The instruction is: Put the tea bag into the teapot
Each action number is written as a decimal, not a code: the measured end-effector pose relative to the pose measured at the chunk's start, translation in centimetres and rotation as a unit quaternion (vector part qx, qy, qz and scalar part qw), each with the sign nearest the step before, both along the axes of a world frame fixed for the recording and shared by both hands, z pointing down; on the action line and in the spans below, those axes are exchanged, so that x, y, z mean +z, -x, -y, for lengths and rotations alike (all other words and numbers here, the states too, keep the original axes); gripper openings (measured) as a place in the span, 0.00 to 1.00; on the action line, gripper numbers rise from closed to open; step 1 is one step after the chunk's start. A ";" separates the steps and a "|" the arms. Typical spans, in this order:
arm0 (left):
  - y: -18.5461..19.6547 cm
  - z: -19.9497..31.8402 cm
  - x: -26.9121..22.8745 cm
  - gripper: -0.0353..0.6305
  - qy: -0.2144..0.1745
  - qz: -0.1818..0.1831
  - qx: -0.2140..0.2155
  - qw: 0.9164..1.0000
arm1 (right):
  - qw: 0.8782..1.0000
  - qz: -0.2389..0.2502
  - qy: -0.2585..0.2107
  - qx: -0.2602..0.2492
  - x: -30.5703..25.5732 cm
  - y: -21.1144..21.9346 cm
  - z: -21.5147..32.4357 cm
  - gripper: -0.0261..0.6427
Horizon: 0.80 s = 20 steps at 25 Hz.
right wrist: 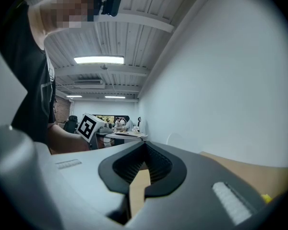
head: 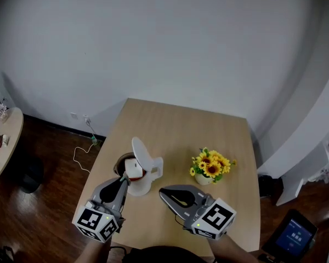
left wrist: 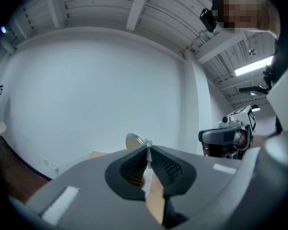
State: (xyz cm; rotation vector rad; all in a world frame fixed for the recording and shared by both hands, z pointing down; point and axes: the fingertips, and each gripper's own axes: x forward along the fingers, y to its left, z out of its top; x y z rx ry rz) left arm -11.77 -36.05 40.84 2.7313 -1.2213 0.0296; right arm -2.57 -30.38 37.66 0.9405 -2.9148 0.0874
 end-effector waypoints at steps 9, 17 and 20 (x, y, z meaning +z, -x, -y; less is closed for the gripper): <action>-0.3 3.1 2.5 0.10 0.022 0.013 -0.004 1.000 | 1.000 -0.003 0.008 0.007 0.1 0.4 1.4 0.04; -0.6 4.3 3.8 0.10 0.038 0.016 0.000 0.999 | 1.000 0.002 0.019 0.026 1.2 0.0 4.2 0.04; -0.3 4.8 3.8 0.10 0.043 0.016 -0.004 0.999 | 0.999 0.007 0.026 0.033 1.3 0.1 5.5 0.04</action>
